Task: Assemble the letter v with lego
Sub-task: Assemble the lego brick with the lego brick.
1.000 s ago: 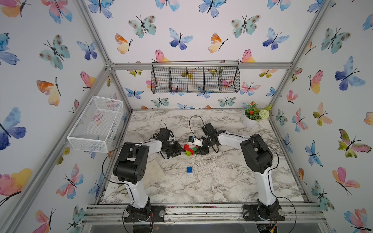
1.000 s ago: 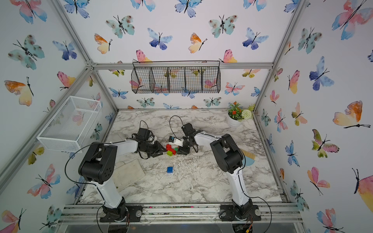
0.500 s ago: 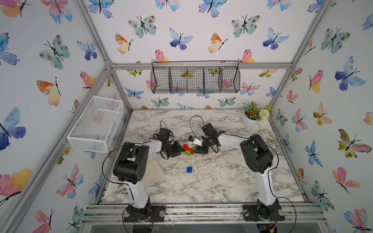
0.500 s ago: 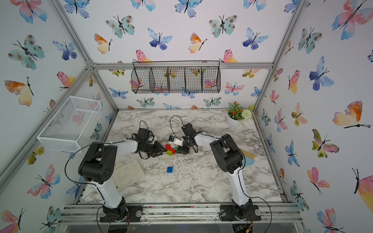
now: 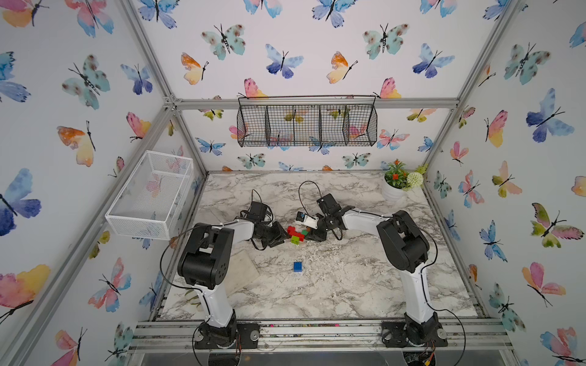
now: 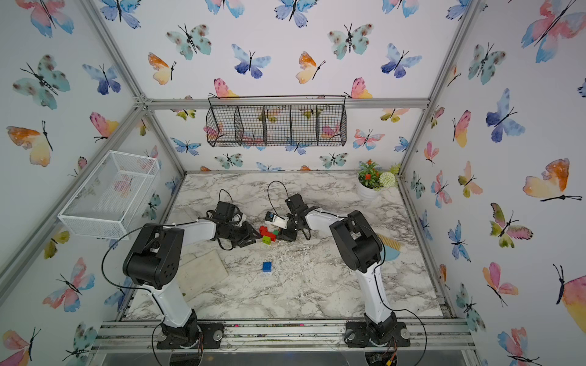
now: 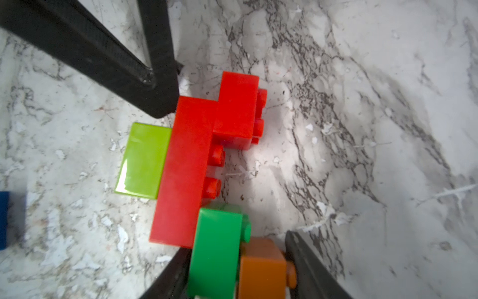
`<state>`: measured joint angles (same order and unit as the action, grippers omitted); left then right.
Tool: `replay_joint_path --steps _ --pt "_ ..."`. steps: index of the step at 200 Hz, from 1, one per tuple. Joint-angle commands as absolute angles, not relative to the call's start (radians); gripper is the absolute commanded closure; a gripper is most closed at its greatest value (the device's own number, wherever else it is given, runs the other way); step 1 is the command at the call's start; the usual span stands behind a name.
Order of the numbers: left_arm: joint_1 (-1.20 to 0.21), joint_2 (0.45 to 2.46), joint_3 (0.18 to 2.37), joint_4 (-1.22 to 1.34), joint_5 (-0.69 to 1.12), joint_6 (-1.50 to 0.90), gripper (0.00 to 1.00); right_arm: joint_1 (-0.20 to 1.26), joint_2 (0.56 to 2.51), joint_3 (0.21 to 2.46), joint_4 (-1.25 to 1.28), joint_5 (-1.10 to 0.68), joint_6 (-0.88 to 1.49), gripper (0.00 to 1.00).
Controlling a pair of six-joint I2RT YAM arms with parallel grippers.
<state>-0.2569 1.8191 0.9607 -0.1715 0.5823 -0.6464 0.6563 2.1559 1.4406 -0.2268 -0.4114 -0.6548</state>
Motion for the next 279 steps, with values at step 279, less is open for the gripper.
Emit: replay_joint_path --steps 279 --pt "-0.252 1.835 0.908 -0.226 0.547 -0.622 0.61 0.663 2.186 1.511 -0.336 -0.314 -0.579 0.45"
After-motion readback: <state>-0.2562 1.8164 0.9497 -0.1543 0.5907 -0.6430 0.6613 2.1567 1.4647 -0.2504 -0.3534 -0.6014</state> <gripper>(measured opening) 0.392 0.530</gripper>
